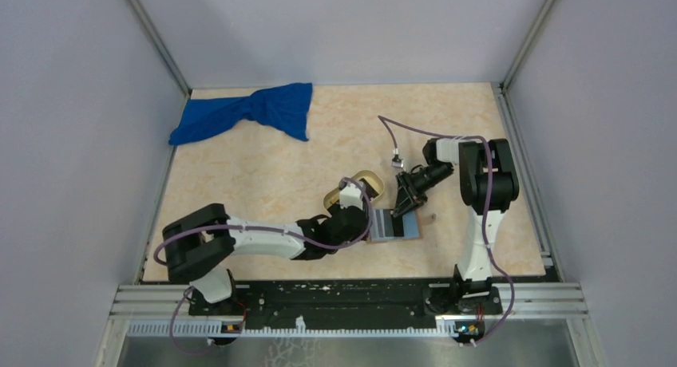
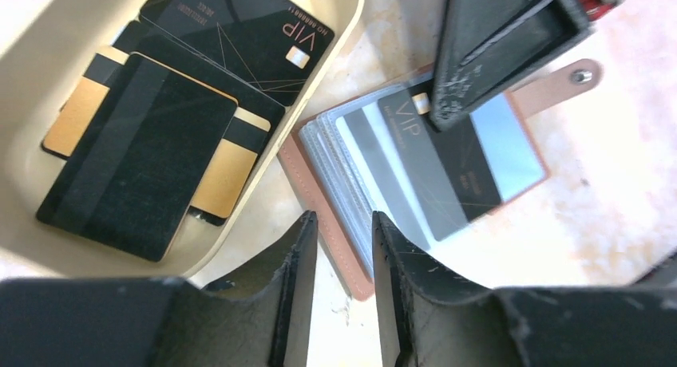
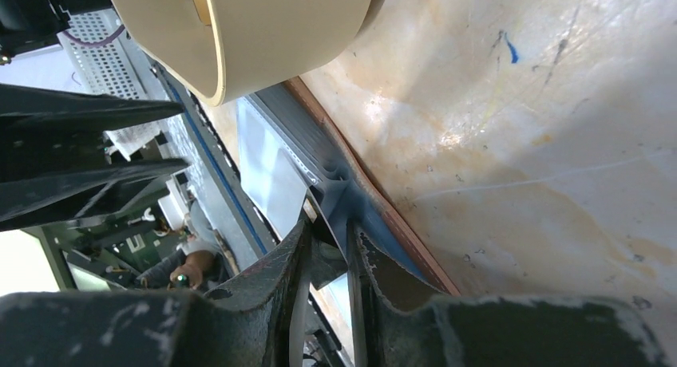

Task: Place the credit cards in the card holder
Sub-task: Insert the credit card into the card holder.

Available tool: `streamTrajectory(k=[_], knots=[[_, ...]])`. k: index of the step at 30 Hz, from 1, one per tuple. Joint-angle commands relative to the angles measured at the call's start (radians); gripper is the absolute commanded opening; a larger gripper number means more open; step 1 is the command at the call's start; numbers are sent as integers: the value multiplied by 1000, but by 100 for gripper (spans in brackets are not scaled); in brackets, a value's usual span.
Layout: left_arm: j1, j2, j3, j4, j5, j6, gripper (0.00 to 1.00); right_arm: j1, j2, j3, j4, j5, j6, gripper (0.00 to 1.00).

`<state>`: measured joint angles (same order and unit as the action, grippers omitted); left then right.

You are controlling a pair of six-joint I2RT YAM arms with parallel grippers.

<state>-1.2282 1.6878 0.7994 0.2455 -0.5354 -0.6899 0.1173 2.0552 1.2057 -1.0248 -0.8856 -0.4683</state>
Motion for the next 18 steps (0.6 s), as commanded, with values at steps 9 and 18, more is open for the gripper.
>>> streamTrajectory(k=[9,18], knots=[[-19,-153,-10,156,303,13,41,9,-3,7,69,-10,-10,23],[-59,24,177,73,288,-101,37,8,0,2,73,-6,-13,23]])
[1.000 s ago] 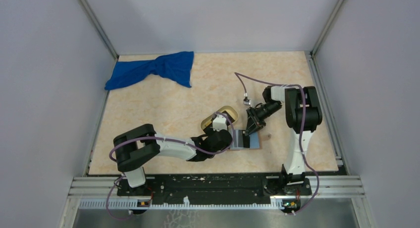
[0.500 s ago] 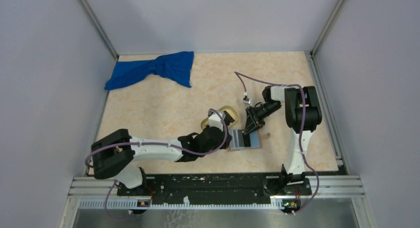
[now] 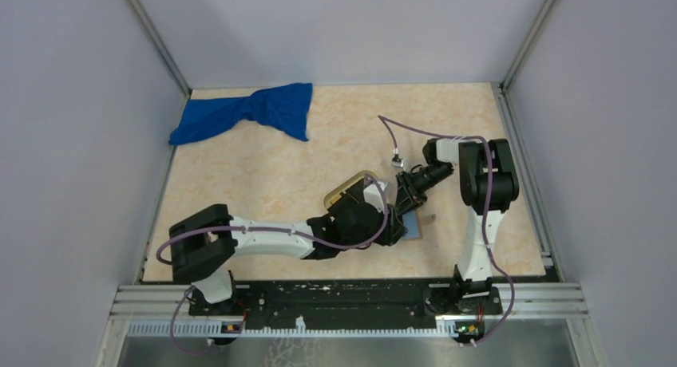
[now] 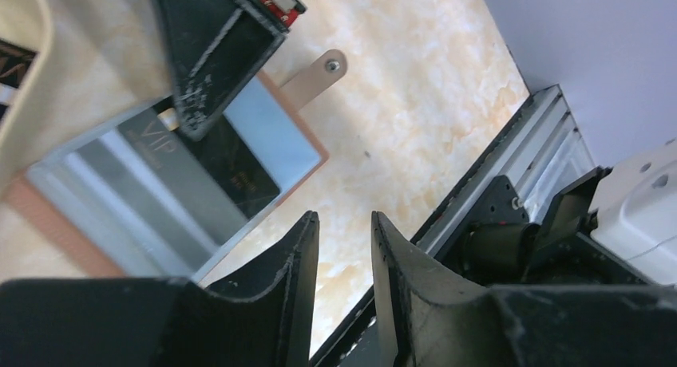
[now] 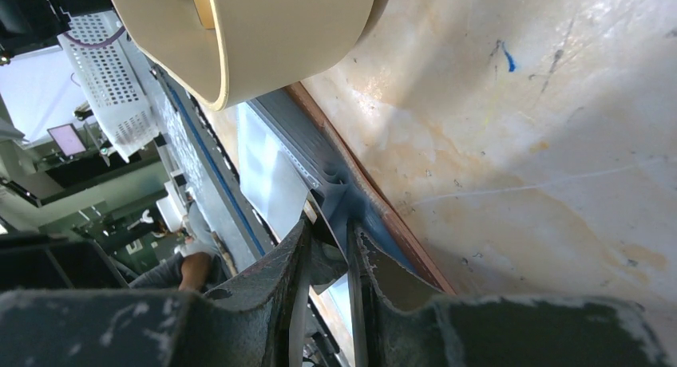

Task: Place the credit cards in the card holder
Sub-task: Insert the credit card into the card holder.

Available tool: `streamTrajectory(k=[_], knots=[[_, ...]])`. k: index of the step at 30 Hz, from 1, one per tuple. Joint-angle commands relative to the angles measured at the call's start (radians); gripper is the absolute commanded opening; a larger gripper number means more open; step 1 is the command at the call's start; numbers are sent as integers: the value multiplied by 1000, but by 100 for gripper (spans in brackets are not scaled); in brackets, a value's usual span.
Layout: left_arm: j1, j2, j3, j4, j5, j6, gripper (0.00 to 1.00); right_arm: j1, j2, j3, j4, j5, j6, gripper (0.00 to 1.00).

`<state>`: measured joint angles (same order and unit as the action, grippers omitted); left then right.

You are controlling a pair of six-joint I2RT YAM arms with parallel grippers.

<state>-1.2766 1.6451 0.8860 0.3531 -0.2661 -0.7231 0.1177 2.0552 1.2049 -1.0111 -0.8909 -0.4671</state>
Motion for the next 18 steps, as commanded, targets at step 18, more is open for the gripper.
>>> streamTrajectory(k=[18], knots=[[-15,441,631,-657,-170,-176,29,8,11,4,57,-2,-18,22]])
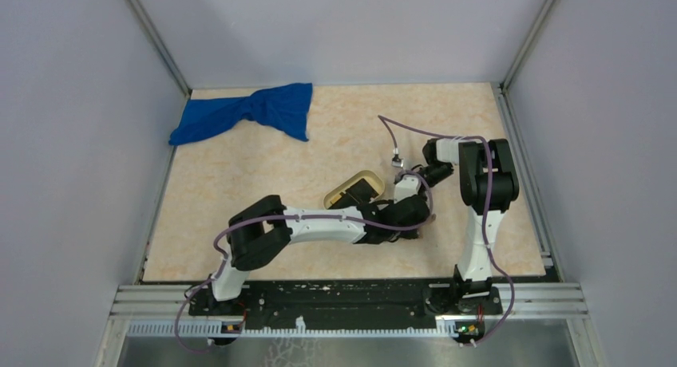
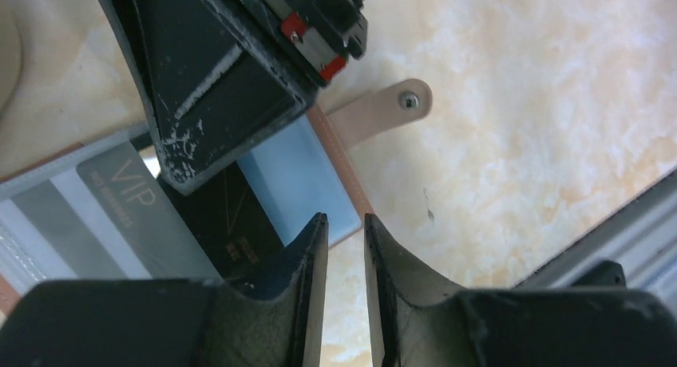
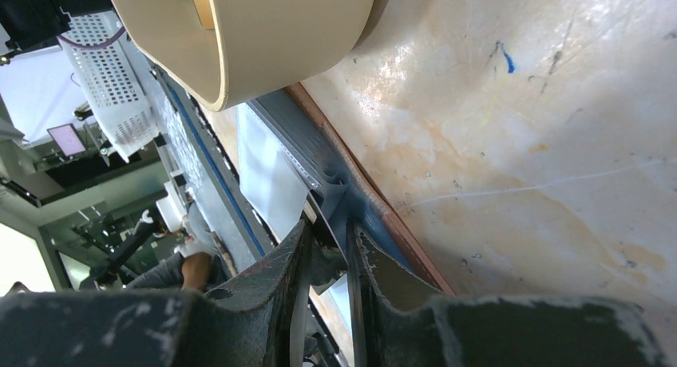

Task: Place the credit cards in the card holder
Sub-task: Insert the credit card into the card holder.

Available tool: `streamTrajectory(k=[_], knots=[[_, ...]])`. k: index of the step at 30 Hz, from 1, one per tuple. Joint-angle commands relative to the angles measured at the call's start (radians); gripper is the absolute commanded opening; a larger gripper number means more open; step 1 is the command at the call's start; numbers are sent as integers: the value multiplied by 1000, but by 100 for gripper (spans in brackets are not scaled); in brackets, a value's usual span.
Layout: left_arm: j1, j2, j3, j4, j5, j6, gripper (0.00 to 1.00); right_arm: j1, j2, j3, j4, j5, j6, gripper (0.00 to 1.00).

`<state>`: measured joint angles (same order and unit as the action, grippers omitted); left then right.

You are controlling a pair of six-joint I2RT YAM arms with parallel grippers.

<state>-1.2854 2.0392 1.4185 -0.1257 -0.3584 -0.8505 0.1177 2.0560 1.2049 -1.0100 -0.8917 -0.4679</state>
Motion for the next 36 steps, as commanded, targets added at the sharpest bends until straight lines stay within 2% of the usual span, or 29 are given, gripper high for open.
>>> streamTrajectory(k=[1,6,12,27,36], knots=[[-6,65,127,-204,-86,-46,30,9,11,4,57,-1,-18,22],[-6,181,329,-406,-167,-72,30,8,13,4,56,-1,-19,22],[-6,284,473,-567,-246,-90,31,8,14,2,54,-2,-21,21],[-6,307,489,-717,-358,-169,37,8,13,5,53,-6,-22,22],[-6,300,489,-783,-409,-226,42,8,-80,13,64,-17,-23,38]])
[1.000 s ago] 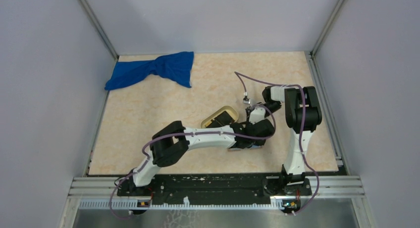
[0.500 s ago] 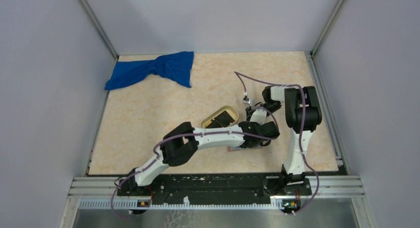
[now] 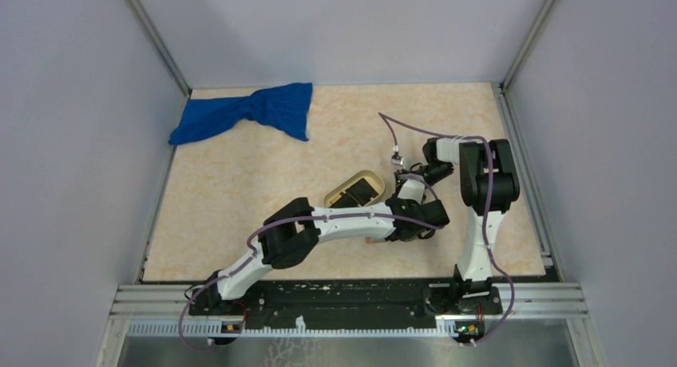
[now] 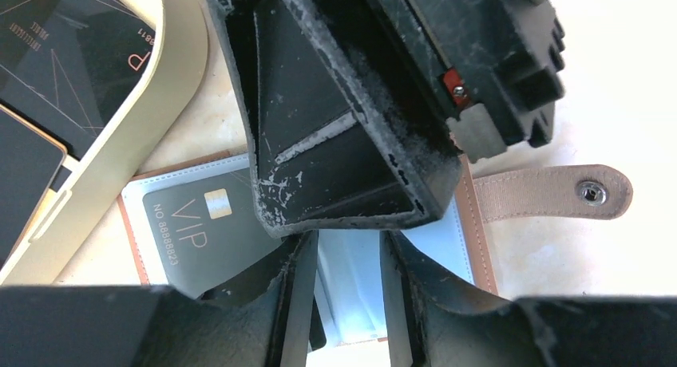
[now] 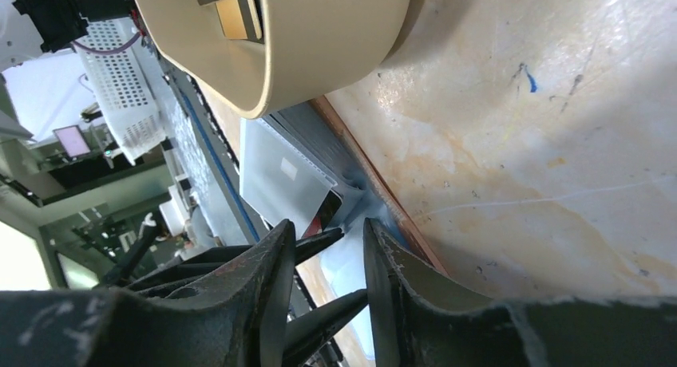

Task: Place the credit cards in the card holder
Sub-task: Insert the credit card into the card holder.

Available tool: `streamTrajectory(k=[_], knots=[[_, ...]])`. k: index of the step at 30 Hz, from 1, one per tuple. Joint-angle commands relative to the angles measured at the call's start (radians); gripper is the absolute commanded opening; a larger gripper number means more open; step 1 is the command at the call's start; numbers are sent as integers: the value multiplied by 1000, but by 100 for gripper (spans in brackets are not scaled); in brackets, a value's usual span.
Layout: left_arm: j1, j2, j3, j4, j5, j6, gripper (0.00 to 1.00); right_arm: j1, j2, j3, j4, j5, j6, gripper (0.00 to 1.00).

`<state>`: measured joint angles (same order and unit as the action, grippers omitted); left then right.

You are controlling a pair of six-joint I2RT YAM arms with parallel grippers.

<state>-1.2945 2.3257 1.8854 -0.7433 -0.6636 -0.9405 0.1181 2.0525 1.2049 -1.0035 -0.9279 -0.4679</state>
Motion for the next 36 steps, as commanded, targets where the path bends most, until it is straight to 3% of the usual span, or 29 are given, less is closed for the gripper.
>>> streamTrajectory(k=[1,9,22,26,28,30,33,36], knots=[[3,10,22,-169,-107,-141,42,6,-92,11,63,24,-18,38],[3,-111,-63,-113,-118,-117,44,-24,-212,1,72,17,-50,37],[3,-551,-583,478,40,292,51,-78,-486,-16,108,-31,-139,37],[3,-741,-805,674,68,436,66,-86,-623,-16,180,-37,-127,37],[4,-853,-917,779,70,496,80,-86,-693,-24,246,-31,-116,39],[5,-959,-1029,915,75,564,97,-86,-759,-45,330,-39,-123,55],[12,-1104,-1198,1096,80,656,98,-86,-833,-116,449,-159,-187,96],[39,-1231,-1359,1226,63,665,98,-67,-858,-188,640,-285,-86,99]])
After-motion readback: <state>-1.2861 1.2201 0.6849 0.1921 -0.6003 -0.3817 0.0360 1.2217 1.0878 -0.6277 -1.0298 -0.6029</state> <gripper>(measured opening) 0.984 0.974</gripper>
